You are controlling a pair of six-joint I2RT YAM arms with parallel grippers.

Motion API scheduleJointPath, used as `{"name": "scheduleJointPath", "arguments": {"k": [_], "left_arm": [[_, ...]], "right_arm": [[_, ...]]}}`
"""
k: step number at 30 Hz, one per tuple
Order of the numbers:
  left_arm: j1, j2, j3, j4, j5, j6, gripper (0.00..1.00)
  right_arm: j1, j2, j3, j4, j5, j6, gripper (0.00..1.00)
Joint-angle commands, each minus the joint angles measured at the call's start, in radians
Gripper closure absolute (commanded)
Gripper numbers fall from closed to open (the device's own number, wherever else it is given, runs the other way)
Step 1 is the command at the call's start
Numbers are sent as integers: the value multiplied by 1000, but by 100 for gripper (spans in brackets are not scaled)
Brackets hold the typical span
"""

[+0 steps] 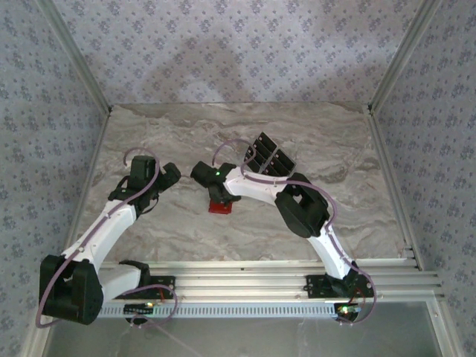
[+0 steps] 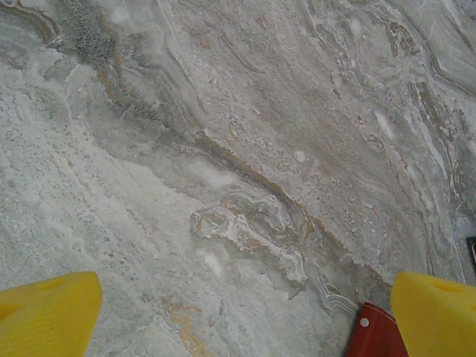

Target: Put the credit cards into the card holder

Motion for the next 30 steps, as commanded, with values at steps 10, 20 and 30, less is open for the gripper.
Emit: {"name": "scheduleJointPath", "arguments": {"k": [10, 20, 30], "left_arm": [[-9, -14, 9, -5, -11, -5, 0], [-9, -29, 6, -20, 13, -1, 0], [-9, 15, -32, 78, 190, -43, 0]], "right_arm": [[1, -25, -32, 4, -1, -36, 89], [-37, -122, -104, 165, -97, -180, 100], [-67, -225, -224, 327, -188, -239, 100]]}}
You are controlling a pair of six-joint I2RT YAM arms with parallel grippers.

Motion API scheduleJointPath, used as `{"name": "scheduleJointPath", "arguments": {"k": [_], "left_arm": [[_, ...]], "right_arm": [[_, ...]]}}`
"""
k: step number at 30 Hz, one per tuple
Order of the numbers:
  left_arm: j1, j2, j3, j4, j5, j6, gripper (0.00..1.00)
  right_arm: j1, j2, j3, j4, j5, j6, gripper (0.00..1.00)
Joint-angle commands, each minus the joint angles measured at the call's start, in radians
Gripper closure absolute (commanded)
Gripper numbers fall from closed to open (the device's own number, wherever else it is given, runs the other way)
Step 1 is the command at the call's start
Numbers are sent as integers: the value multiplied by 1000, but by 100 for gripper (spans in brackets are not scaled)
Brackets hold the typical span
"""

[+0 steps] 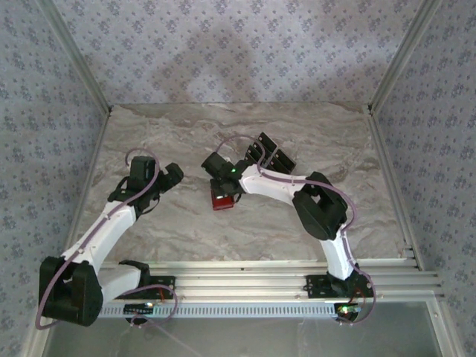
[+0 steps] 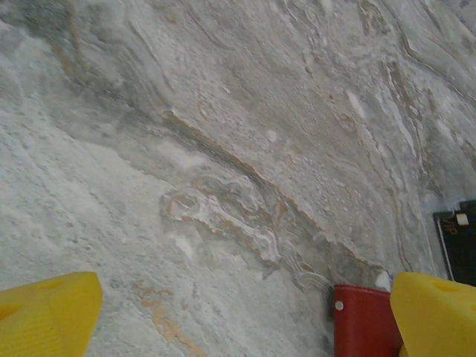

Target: Put the credit cards into the card holder

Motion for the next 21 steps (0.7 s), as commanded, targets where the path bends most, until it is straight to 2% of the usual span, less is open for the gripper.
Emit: {"name": "scheduleJointPath", "arguments": {"k": [1, 6, 11, 21], "left_arm": [[-9, 34, -23, 74, 111, -45, 0], [-19, 112, -25, 156, 202, -118, 0], [-46, 184, -12, 226, 248, -196, 1], [-101, 284, 13, 372, 283, -361, 5]], "right_arm": [[-7, -62, -46, 69, -38, -32, 100], [-17, -103, -90, 114, -58, -29, 100], [-19, -144, -105, 128, -66, -24, 100], [-19, -217, -109, 139, -78, -17, 100]]}}
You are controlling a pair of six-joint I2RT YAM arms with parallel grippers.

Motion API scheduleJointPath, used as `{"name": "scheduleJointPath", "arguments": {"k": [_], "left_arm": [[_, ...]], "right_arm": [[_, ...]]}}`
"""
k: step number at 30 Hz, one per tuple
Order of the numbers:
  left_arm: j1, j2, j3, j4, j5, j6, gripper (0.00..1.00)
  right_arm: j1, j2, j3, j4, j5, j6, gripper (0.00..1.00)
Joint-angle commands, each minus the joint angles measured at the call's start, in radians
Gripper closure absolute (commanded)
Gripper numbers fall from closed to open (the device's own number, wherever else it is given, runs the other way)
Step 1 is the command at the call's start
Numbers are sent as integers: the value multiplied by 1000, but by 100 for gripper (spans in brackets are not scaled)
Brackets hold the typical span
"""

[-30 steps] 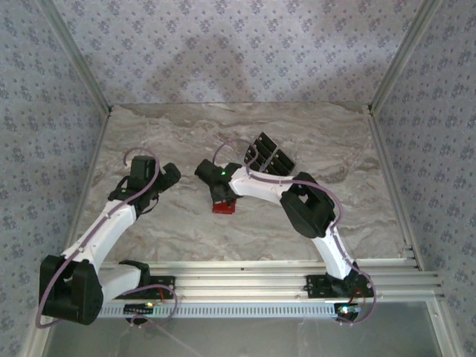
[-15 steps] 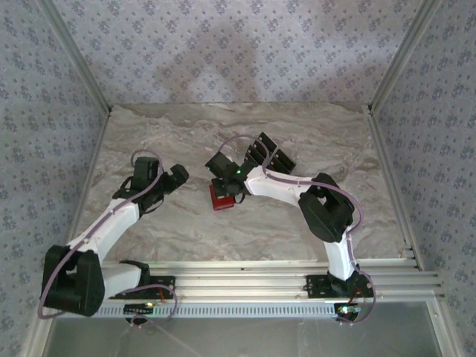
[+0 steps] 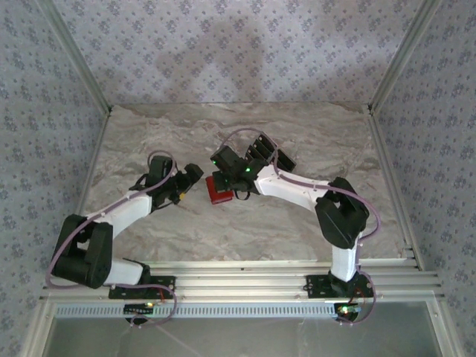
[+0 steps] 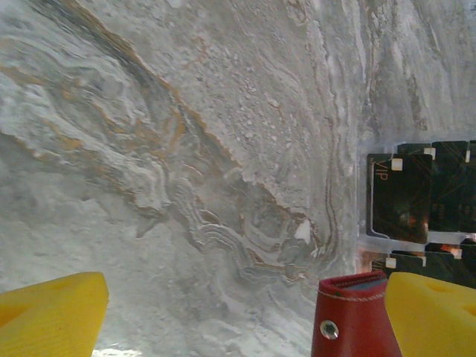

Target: Put the credit cards into the card holder

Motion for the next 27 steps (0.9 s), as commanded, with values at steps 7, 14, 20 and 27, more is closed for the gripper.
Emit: {"name": "scheduleJointPath", "arguments": {"k": [7, 14, 20, 27], "left_arm": [[-49, 41, 29, 162, 10, -152, 8], [-84, 68, 10, 239, -10, -201, 13], [-108, 86, 7, 273, -21, -214, 22], [-134, 95, 4, 298, -36, -226, 52]], "right_arm": [[3, -50, -7, 21, -14, 0, 100], [8, -46, -8, 36, -23, 9, 100], [11, -42, -8, 44, -28, 14, 100], [13, -35, -9, 46, -29, 16, 100]]}}
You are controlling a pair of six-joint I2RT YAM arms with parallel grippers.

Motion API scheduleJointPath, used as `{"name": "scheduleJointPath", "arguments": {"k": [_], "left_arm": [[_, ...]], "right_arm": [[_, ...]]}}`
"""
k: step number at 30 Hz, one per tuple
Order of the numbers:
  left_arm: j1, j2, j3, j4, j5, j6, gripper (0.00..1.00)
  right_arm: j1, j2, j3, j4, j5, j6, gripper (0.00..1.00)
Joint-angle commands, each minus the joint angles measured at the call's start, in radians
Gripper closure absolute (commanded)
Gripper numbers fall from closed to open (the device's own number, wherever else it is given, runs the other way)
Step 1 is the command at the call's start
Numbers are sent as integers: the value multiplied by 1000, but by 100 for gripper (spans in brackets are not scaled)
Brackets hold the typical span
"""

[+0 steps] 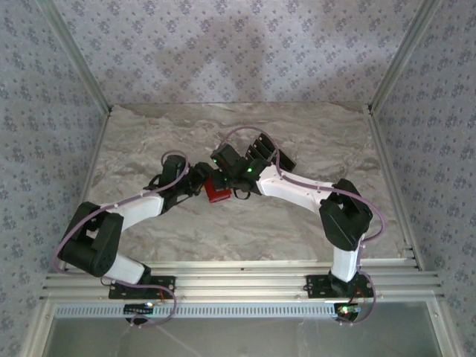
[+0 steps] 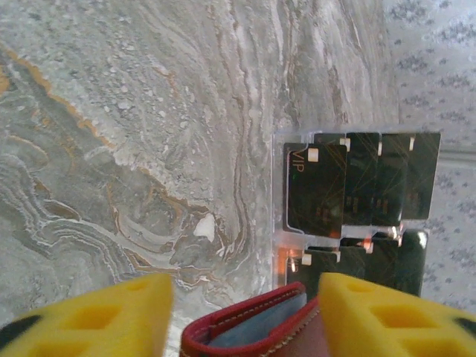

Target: Put the credit cards into the card holder

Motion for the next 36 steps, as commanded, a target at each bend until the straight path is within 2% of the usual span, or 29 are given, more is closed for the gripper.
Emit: {"name": "scheduleJointPath", "arguments": {"k": [1, 6, 7, 13, 23, 24, 26, 28, 32, 36], "left_arm": [[-14, 6, 3, 40, -23, -11, 59], [-16, -3, -2, 34, -45, 2, 97], [-16, -7, -3, 32, -49, 10, 100], [-16, -40, -15, 50, -75, 81, 100], [-17, -68, -58, 157, -81, 182, 100], [-16, -69, -60, 170, -78, 201, 100], [-17, -66, -59, 185, -65, 229, 100], [-16, -63, -57, 201, -51, 247, 100], [-20, -58, -57, 225, -37, 260, 100], [-27, -57, -52, 234, -34, 267, 100]], "right_arm": [[6, -14, -6, 13, -8, 10, 100], [-1, -22, -26, -2, 9, 1, 100], [-4, -27, -32, -12, 14, 1, 100], [-56, -74, -105, -39, 48, 1, 100], [-124, -142, -189, 11, 18, 21, 100], [-125, -147, -194, 16, 9, 24, 93], [-133, -157, -203, 28, -24, 33, 69], [-140, -169, -214, 47, -54, 36, 62], [-147, -184, -222, 68, -96, 46, 59], [-147, -194, -266, 96, -132, 68, 48]]}}
